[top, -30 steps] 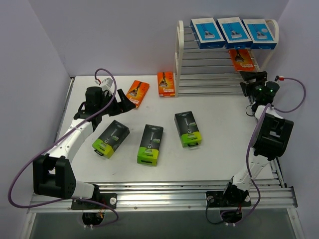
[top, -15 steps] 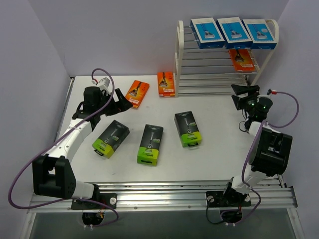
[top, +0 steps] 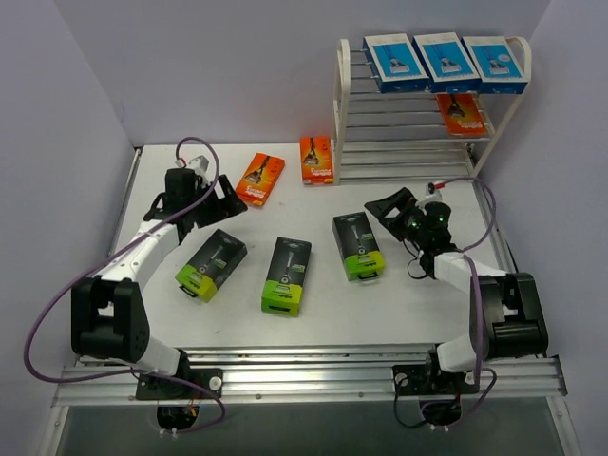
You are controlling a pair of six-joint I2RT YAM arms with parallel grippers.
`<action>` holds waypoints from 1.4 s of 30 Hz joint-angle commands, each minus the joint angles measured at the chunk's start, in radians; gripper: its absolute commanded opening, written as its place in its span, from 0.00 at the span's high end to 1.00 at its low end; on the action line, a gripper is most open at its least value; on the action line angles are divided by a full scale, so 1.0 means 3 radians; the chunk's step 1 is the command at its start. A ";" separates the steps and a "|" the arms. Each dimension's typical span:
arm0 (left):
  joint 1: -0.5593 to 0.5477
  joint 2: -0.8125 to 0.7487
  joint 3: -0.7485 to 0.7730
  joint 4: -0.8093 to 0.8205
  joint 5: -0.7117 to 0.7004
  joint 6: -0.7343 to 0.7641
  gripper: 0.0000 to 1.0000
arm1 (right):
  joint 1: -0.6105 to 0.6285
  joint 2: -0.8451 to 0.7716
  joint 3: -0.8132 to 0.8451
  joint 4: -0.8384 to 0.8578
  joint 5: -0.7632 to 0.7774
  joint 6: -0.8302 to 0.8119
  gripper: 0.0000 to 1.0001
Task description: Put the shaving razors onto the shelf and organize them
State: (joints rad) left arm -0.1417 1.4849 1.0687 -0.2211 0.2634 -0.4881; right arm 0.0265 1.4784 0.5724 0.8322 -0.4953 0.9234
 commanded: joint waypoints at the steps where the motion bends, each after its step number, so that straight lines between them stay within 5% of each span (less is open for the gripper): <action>1: 0.0017 0.0178 0.0119 0.0093 0.0129 -0.0080 0.06 | 0.0330 -0.0346 0.0132 -0.0538 0.0495 -0.0734 0.18; 15: 0.0038 0.1160 0.0773 0.0317 0.0380 -0.0847 0.02 | 0.0530 -0.0755 -0.0108 -0.0831 0.0593 -0.1385 0.18; 33: 0.0109 0.1937 0.1403 0.0276 -0.0142 -0.1323 0.00 | 0.0525 -0.0781 -0.0251 -0.0652 0.0332 -0.1447 0.17; 42: 0.0181 0.2326 0.1673 0.0328 -0.0121 -0.1589 0.10 | 0.0525 -0.0659 -0.0261 -0.0540 0.0291 -0.1391 0.17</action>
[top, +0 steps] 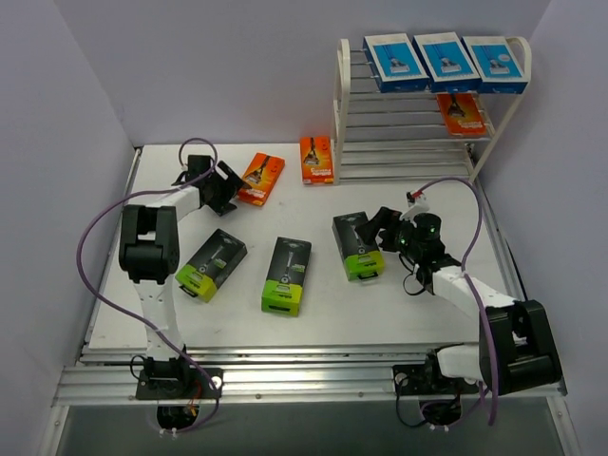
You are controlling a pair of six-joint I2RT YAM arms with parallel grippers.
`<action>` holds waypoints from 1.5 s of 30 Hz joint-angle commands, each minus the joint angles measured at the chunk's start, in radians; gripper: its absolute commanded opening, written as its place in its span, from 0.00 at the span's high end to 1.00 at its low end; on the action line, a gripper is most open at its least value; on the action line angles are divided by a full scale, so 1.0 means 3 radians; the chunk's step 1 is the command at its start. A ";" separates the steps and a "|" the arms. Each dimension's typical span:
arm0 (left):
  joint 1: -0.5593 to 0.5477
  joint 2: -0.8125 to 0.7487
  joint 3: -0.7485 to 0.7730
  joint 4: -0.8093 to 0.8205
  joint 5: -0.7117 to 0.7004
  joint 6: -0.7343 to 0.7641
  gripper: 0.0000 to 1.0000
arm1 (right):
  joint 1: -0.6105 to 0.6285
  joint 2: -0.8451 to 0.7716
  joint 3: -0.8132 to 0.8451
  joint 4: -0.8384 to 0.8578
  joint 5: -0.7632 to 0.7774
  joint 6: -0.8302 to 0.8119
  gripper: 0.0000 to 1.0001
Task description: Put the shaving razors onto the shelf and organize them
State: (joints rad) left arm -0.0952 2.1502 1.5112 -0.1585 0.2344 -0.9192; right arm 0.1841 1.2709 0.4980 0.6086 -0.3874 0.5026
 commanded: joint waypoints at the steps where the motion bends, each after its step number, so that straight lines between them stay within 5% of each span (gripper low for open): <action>1: 0.0031 0.0134 0.0209 0.0170 -0.0030 -0.0193 0.11 | 0.0000 0.0043 -0.0009 0.0211 -0.0074 0.0017 0.17; 9: 0.0031 0.0364 0.0418 0.0272 -0.0035 -0.0300 0.16 | 0.0000 0.0079 -0.0008 0.0221 -0.0074 0.0012 0.17; 32: 0.0031 0.0017 -0.0225 0.0334 0.0139 -0.0198 0.97 | 0.0005 -0.0054 -0.0044 0.0124 -0.0099 0.0002 0.18; 45: 0.0031 -0.1164 -0.1084 0.0308 0.0241 -0.0229 0.98 | 0.0265 -0.0386 -0.0070 -0.0009 -0.0130 0.0298 0.19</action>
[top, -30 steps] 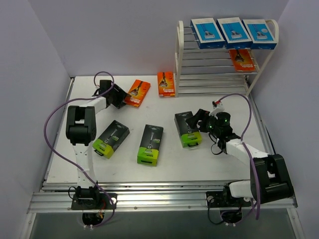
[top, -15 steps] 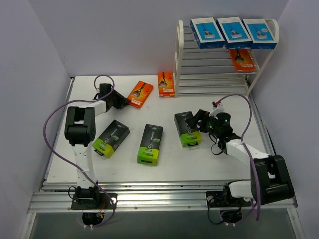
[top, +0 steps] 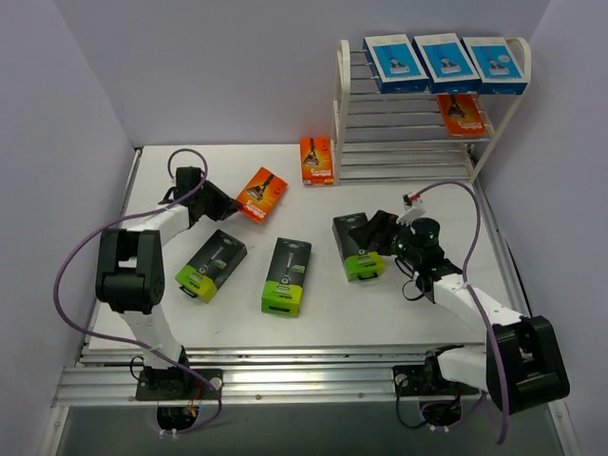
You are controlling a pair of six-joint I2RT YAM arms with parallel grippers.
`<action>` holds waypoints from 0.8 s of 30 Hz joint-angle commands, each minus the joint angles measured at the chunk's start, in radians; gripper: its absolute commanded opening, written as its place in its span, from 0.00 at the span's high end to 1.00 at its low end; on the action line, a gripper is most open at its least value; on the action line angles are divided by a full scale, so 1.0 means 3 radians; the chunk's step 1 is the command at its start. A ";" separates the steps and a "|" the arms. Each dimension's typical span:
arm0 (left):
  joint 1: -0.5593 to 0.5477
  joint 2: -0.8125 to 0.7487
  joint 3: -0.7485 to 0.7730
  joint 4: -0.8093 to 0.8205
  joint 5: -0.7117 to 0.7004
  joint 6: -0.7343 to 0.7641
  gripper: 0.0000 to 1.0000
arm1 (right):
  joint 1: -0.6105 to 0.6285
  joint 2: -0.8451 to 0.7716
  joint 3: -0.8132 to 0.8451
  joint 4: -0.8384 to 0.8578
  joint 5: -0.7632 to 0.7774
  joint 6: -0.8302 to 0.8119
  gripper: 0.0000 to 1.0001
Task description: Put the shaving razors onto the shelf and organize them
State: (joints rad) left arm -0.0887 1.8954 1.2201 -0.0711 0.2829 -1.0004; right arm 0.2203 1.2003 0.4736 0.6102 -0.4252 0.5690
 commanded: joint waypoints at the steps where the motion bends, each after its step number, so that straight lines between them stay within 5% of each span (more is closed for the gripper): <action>1: 0.0009 -0.0457 -0.0170 0.0017 0.0085 0.0047 0.98 | 0.0201 -0.0176 0.0037 -0.0065 0.0021 0.0082 0.19; 17: 0.0014 -0.1853 -0.1121 0.0150 0.0300 -0.0147 0.98 | 0.1566 -0.0146 0.0139 0.0175 0.0691 0.0793 0.18; 24: -0.0001 -0.2533 -0.1612 0.0140 0.0305 -0.0306 0.98 | 0.2006 0.0043 0.0012 0.0736 0.1064 0.1461 0.19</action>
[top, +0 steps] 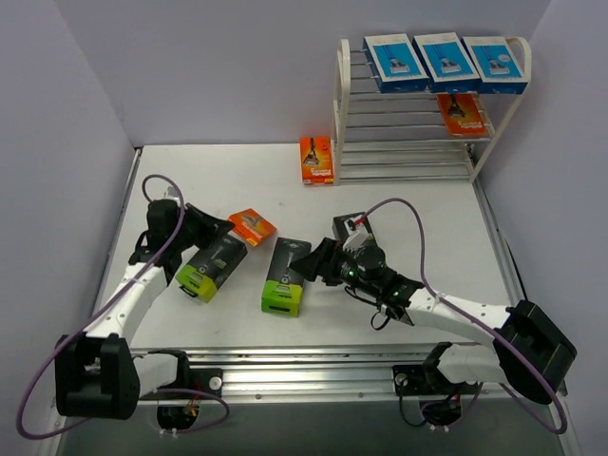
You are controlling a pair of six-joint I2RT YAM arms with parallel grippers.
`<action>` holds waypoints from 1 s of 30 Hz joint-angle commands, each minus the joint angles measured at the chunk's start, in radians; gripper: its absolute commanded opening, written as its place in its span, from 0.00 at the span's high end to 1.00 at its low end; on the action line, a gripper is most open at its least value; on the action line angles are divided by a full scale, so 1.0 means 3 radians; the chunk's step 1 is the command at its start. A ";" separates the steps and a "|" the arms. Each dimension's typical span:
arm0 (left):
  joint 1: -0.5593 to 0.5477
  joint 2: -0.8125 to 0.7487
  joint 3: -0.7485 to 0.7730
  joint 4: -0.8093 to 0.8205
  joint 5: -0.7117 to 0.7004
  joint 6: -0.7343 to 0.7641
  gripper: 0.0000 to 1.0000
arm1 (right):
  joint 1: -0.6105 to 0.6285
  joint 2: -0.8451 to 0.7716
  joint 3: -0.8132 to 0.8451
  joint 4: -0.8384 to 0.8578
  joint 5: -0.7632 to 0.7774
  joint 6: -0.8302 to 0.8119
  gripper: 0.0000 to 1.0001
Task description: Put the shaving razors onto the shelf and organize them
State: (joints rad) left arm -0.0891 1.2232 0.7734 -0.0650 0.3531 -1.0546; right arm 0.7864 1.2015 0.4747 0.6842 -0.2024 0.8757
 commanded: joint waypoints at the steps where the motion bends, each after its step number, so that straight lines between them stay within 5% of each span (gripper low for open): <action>1: -0.0005 -0.0354 -0.0179 0.0104 0.0056 -0.0135 0.98 | 0.0155 0.0045 -0.0073 0.0577 0.0383 0.0521 0.20; 16: -0.0081 -0.1173 -0.0804 -0.0105 -0.0006 -0.0233 0.98 | 0.0784 0.0990 -0.0003 0.1773 0.0838 0.1560 0.20; 30: -0.0122 -0.1597 -0.1126 -0.0325 0.0061 -0.0289 0.98 | 0.0810 0.1813 0.0176 0.2638 0.0874 0.2092 0.08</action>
State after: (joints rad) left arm -0.1123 0.7788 0.4549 -0.1452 0.3355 -1.1225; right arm 1.0286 1.7111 0.4831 1.2804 0.0330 1.4532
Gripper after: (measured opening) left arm 0.050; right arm 0.914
